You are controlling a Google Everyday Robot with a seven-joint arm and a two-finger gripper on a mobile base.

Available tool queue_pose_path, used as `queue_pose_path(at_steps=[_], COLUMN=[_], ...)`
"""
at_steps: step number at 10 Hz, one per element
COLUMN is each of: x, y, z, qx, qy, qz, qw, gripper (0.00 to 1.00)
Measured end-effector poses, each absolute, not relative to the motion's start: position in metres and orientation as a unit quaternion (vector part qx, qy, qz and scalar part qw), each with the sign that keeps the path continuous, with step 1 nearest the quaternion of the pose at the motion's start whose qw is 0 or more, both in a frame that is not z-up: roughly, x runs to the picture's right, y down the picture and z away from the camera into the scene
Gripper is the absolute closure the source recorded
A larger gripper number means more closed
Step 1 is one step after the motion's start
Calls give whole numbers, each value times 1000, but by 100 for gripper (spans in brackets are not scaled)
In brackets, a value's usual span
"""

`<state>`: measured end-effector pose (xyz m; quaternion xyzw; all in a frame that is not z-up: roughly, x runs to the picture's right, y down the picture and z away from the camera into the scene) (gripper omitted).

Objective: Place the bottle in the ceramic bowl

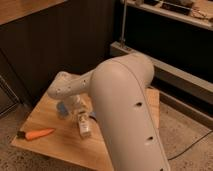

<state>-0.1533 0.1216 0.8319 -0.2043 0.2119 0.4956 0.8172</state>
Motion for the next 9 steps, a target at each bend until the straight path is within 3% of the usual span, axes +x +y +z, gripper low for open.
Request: queue_pose_path(at_steps=[9], x=[-141], y=[129], z=[843], qx=[-249], qy=[218], qz=[542], qw=[773], gripper=[35])
